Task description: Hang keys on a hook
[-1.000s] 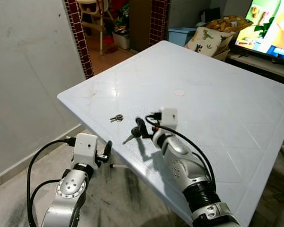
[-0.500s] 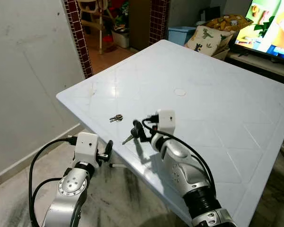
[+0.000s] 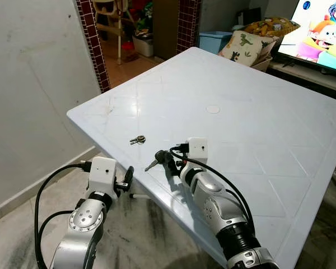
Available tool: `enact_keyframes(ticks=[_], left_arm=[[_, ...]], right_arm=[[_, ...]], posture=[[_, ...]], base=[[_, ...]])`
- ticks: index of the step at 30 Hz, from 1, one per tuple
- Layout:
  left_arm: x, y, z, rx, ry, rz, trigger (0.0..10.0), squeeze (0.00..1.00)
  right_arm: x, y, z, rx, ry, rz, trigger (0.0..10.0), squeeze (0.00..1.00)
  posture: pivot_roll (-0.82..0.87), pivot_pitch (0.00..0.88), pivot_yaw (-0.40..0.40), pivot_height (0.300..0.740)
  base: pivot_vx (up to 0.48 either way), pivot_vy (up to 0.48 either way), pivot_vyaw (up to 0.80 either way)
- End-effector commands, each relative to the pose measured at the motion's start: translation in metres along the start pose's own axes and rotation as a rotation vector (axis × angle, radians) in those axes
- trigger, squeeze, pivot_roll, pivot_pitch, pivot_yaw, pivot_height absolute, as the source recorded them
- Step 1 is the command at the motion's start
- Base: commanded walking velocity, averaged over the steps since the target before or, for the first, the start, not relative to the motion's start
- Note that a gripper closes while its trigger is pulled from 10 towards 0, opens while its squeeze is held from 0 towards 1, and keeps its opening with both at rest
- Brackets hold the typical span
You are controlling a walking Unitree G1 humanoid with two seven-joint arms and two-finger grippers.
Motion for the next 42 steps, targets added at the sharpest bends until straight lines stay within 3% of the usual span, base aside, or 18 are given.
enact_keyframes(ticks=[1, 14, 21, 33, 36, 37, 39, 41, 42], left_arm=[[-0.001, -0.001, 0.0, -0.004, 0.001, -0.005, 10.0, 0.0], [-0.001, -0.001, 0.001, -0.005, 0.007, -0.006, 10.0, 0.0], [-0.001, -0.001, 0.001, -0.005, 0.012, -0.008, 10.0, 0.0], [0.005, 0.006, 0.002, -0.032, -0.009, 0.031, 10.0, 0.0], [0.011, 0.01, -0.004, 0.01, -0.016, 0.061, 10.0, 0.0], [0.014, 0.012, -0.004, 0.014, -0.025, 0.08, 10.0, 0.0], [0.021, 0.017, -0.003, 0.019, -0.032, 0.12, 10.0, 0.0], [0.024, 0.021, -0.003, 0.024, -0.05, 0.141, 10.0, 0.0], [0.026, 0.024, -0.005, 0.04, -0.063, 0.151, 10.0, 0.0]], right_arm=[[0.001, -0.007, -0.04, 0.088, -0.047, -0.003, 10.0, 0.0], [0.009, -0.013, -0.05, 0.103, -0.098, 0.009, 10.0, 0.0], [0.021, -0.012, -0.053, 0.111, -0.176, 0.023, 10.0, 0.0], [0.015, -0.011, -0.078, 0.209, -0.197, -0.007, 10.0, 0.0], [0.021, -0.008, -0.078, 0.227, -0.109, 0.038, 10.0, 0.0], [0.03, -0.005, -0.076, 0.229, -0.024, 0.095, 10.0, 0.0], [0.045, 0.001, -0.07, 0.223, 0.087, 0.193, 10.0, 0.0], [0.053, 0.005, -0.063, 0.209, 0.125, 0.231, 10.0, 0.0], [0.062, 0.011, -0.052, 0.178, 0.177, 0.28, 10.0, 0.0]], posture=[[0.09, 0.022, -0.008, 0.74], [0.1, 0.022, -0.013, 0.74], [0.09, 0.025, -0.013, 0.74], [0.1, 0.023, -0.012, 0.74], [0.1, 0.023, -0.012, 0.74], [0.1, 0.021, -0.015, 0.74], [0.1, 0.019, -0.016, 0.74], [0.09, 0.018, -0.015, 0.74], [0.09, 0.018, -0.016, 0.74]], base=[[0.0, 0.0, 0.0], [0.0, 0.0, 0.0], [0.0, 0.0, 0.0], [0.0, 0.0, 0.0], [0.0, 0.0, 0.0], [0.0, 0.0, 0.0], [0.0, 0.0, 0.0], [0.0, 0.0, 0.0], [0.0, 0.0, 0.0]])
Point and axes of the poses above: a point about 5 cm out from each wrist's last joint towards the gripper, its own y axis pointing back from the gripper into the wrist, its own x axis along the axis of the wrist's last joint, z = x × y, the point moved 3 cm from there along -y, pointing out of the wrist towards the gripper, and after that the axes turned 12 degrees about -y, right-handed, at the moved point
